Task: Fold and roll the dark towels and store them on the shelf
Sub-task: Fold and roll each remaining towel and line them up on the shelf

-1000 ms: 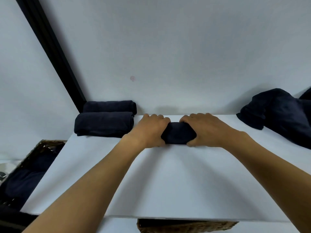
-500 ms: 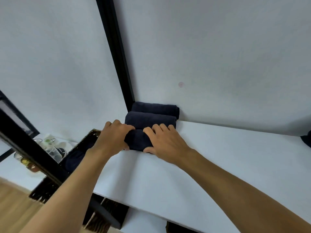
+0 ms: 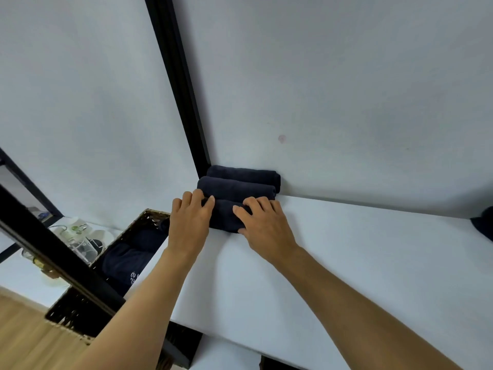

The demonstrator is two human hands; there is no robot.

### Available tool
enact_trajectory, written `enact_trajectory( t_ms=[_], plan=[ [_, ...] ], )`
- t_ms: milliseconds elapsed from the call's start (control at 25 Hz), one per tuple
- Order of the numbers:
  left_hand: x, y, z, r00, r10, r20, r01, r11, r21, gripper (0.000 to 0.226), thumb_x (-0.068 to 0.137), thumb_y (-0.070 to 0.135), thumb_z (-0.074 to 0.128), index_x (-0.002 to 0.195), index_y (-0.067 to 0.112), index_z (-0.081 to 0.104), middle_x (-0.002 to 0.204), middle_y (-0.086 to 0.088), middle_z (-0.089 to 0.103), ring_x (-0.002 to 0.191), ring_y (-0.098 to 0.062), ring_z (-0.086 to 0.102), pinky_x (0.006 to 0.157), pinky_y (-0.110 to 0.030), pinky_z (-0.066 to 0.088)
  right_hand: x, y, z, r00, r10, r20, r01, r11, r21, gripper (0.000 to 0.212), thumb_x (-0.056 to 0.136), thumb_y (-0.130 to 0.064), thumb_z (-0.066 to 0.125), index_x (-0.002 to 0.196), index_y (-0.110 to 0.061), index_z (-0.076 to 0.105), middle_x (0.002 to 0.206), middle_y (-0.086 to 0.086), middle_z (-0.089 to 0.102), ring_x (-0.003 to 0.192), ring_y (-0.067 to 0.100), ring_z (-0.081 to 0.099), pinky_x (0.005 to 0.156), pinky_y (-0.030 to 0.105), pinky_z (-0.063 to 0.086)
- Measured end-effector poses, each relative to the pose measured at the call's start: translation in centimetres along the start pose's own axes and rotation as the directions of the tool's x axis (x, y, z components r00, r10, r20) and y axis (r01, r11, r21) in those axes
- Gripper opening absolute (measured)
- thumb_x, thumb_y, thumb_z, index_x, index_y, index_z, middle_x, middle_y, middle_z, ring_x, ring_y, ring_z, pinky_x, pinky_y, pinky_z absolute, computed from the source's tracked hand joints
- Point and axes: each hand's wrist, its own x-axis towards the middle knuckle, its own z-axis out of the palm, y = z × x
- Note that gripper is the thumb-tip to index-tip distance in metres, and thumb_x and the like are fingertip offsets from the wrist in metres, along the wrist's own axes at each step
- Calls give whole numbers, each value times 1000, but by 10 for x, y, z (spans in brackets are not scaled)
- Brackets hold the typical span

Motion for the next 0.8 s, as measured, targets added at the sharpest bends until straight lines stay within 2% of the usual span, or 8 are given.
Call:
enact_trajectory(
  t_ms=[80,160,240,320,360,560,680,800],
  plan=[
    [-2,12,-13,998,-28,64,24,998,66,48,60,-9,78,106,1,67,95,-18,59,79,-34,55,66,-42,48,-4,-5,-5,999,37,35,-37,999,1,52,69,-29,84,115,-18,63,109,7,64,96,28,60,83,42,50],
    [-4,27,-29,977,-78,196,62,994,85,47,76,-1,69,120,2,56,112,-17,55,96,-33,55,79,-38,48,-11,-7,-13,998,51,47,-53,998,28,57,72,-25,83,124,-18,60,119,8,63,106,30,59,91,45,46],
    [-4,40,-44,927,-166,336,176,984,1,47,86,8,57,131,6,45,129,-16,47,115,-35,47,92,-38,44,-24,-1,-26,997,59,52,-63,995,82,62,79,-18,76,136,-18,51,136,10,54,123,31,51,100,48,37],
    [0,56,-64,873,-222,433,305,943,-131,37,87,11,51,123,9,50,129,-15,49,118,-37,45,96,-43,42,-45,12,-39,994,87,59,-94,988,121,65,88,-13,66,146,-19,37,149,7,40,134,28,39,105,44,29],
    [1,69,-74,879,-209,428,306,937,-171,35,87,12,50,121,11,53,128,-13,51,117,-37,46,97,-45,41,-59,18,-46,992,115,55,-121,983,135,66,90,-12,62,149,-20,32,152,5,34,136,26,35,105,41,27],
    [-5,198,-117,958,91,272,56,871,-489,37,93,18,51,129,21,57,131,-3,56,120,-25,50,98,-38,43,-149,70,-94,950,298,95,-309,941,137,57,95,-17,53,148,-21,31,155,0,26,136,22,33,102,35,28],
    [-9,285,-128,934,267,237,-64,778,-625,34,95,23,52,128,24,59,135,3,56,123,-21,51,98,-33,42,-218,114,-126,885,459,80,-465,883,71,52,94,-16,55,143,-22,37,147,-1,37,124,21,44,96,34,32],
    [-20,376,-143,879,444,177,-195,671,-715,32,94,24,54,125,25,60,131,5,59,117,-19,55,94,-31,43,-299,160,-165,757,652,56,-652,758,-4,54,97,-22,55,147,-24,33,149,-4,35,129,19,41,102,33,31]
  ],
)
